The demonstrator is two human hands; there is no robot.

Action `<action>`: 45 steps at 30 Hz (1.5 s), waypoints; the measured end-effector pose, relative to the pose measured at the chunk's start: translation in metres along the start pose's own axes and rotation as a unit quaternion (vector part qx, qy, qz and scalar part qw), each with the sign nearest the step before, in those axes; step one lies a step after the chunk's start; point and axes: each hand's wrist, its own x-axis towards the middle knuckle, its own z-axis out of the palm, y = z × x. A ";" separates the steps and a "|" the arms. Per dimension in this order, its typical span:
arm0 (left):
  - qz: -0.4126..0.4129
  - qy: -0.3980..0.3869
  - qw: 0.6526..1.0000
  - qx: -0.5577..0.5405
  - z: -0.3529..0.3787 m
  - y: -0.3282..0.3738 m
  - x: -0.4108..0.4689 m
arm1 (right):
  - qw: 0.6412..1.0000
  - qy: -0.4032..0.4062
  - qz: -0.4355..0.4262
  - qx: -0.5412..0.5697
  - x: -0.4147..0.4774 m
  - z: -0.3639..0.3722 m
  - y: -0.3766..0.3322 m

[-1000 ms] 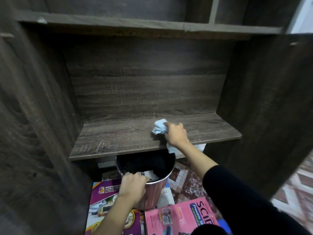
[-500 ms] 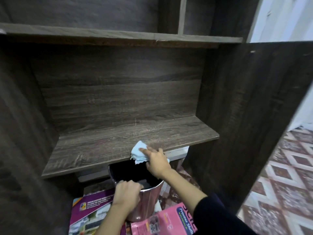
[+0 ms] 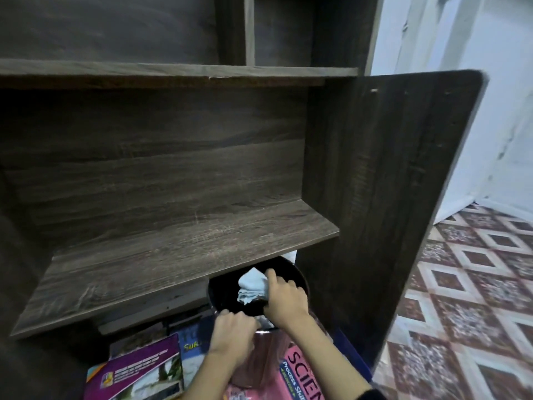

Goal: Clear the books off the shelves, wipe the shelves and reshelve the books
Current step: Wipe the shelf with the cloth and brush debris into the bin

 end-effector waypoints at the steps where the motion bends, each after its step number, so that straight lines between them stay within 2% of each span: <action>1: 0.002 0.002 1.000 -0.001 -0.002 0.006 0.005 | 1.000 -0.011 0.015 -0.015 0.000 0.002 0.007; 5: 0.015 0.007 1.000 0.002 -0.008 0.029 0.025 | 0.998 -0.021 0.055 -0.031 0.004 0.003 0.034; 14: 0.026 0.001 1.000 0.009 -0.013 0.058 0.066 | 0.990 0.097 0.079 0.067 0.022 -0.010 0.074; 18: 0.041 -0.005 0.999 0.022 -0.007 0.059 0.081 | 0.995 0.050 0.059 0.057 0.032 -0.008 0.088; 24: 0.072 0.014 0.996 0.045 -0.006 0.068 0.114 | 0.991 -0.065 0.109 0.051 0.047 0.001 0.110; 26: 0.077 0.019 0.996 0.046 -0.005 0.070 0.125 | 0.987 -0.059 0.126 0.075 0.051 0.002 0.117; 32: 0.069 0.029 0.997 -0.003 0.005 0.059 0.149 | 0.984 0.051 0.118 0.125 0.064 -0.002 0.122; 45: 0.075 0.009 0.997 -0.017 0.060 0.067 0.170 | 0.989 0.017 0.108 0.097 0.088 0.037 0.131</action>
